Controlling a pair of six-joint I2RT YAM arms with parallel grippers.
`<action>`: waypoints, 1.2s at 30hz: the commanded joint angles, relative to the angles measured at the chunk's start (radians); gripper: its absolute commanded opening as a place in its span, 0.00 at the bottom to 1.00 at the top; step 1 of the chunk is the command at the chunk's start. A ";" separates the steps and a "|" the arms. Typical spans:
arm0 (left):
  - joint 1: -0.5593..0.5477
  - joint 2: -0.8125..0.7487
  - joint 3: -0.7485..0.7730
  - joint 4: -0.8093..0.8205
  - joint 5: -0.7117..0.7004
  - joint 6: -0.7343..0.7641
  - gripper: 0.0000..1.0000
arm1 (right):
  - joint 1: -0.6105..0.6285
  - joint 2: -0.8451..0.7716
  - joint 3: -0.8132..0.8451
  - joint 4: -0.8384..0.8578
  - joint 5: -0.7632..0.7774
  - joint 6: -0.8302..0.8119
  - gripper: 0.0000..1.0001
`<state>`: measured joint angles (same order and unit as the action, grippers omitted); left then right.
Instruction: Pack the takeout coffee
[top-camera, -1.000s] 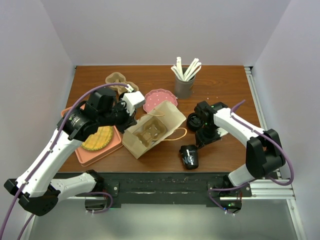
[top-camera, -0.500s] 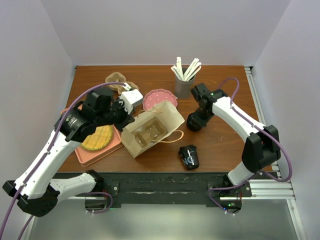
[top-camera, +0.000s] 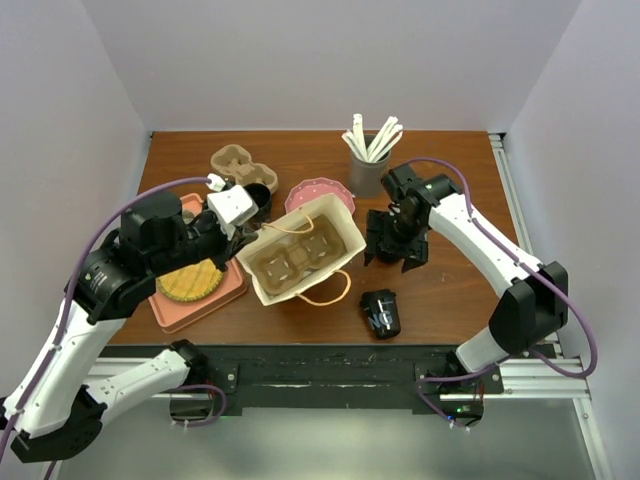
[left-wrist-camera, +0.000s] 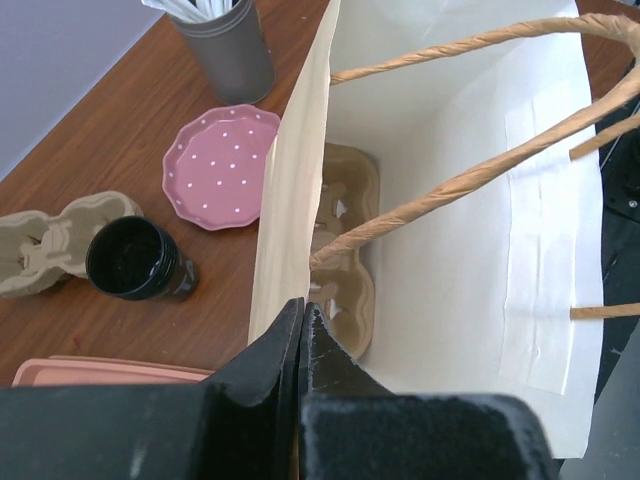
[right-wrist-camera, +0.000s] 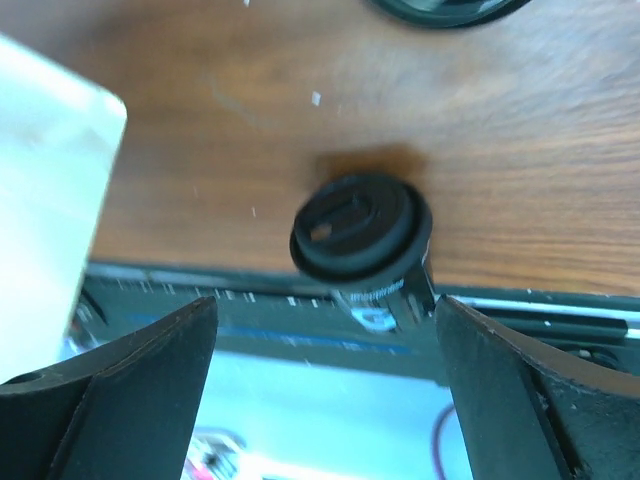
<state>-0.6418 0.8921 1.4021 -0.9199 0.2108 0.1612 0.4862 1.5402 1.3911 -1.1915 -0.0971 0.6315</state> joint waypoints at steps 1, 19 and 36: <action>-0.002 -0.007 0.005 0.061 0.051 0.021 0.00 | 0.008 0.044 0.002 -0.085 -0.156 -0.182 0.94; -0.004 -0.047 0.001 0.032 0.049 0.054 0.00 | 0.020 0.379 0.158 -0.263 -0.082 -0.337 0.99; -0.004 -0.100 -0.046 0.010 0.006 0.060 0.00 | 0.022 0.397 0.098 -0.255 -0.156 -0.357 0.89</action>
<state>-0.6422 0.8185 1.3861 -0.9298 0.2264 0.2058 0.5041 1.9629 1.5108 -1.3220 -0.2207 0.3046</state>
